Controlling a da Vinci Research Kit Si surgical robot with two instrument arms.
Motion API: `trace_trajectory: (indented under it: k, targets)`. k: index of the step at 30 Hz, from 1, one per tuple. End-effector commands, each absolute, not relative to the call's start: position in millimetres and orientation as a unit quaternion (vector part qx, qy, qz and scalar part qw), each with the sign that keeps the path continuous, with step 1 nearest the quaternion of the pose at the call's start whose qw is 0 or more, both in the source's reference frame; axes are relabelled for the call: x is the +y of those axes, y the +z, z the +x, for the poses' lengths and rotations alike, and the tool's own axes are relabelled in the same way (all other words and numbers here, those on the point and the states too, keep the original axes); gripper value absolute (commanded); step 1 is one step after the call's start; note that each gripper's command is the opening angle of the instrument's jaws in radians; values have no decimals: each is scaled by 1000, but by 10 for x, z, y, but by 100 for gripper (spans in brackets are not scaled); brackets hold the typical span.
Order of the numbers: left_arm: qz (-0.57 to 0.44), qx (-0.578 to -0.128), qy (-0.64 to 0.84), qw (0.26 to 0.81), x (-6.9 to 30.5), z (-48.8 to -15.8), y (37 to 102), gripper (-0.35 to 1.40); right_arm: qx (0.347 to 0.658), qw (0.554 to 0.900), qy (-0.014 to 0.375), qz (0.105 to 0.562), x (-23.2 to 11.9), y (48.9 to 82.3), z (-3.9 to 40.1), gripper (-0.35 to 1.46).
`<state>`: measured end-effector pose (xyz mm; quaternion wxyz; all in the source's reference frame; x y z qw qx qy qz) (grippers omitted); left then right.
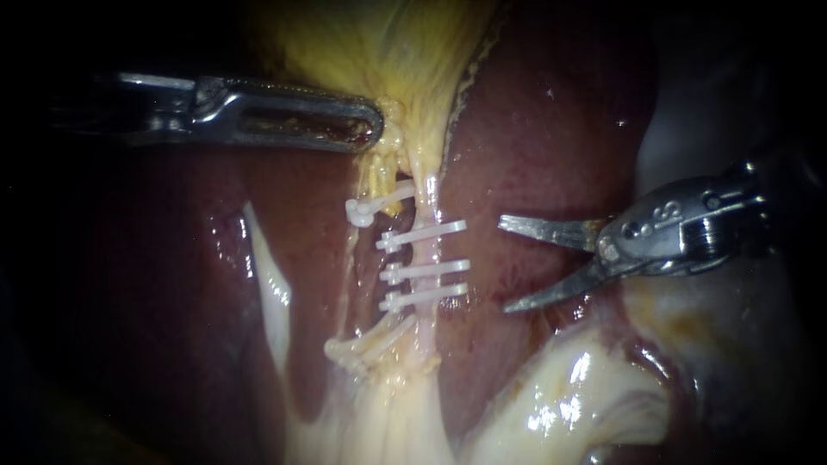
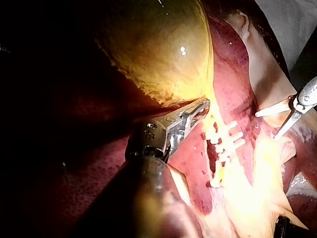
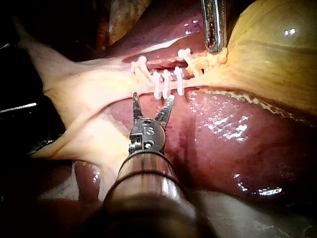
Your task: Go to the cutting position right tube
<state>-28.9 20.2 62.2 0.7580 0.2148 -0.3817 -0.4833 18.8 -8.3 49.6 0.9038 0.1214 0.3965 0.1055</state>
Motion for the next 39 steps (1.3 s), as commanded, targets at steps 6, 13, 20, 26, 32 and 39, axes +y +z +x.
trace_trajectory:
  k: [6,13,20,26,32,39]
  targets:
    - [222,-382,-481,757,206,-275,606,-35,397,903,105,124,-83,496,189,135]
    - [225,-382,-474,761,226,-242,569,-35,399,902,102,130,-83,496,192,133]
    - [220,-384,-476,760,233,-231,565,-35,402,896,111,151,-82,497,201,132]
    - [219,-384,-476,760,231,-232,563,-35,402,874,155,224,-81,503,219,132]
    - [218,-384,-477,760,227,-233,560,-35,384,852,219,282,-80,518,233,128]
    - [216,-383,-478,760,224,-234,557,-35,367,835,257,321,-75,540,240,125]
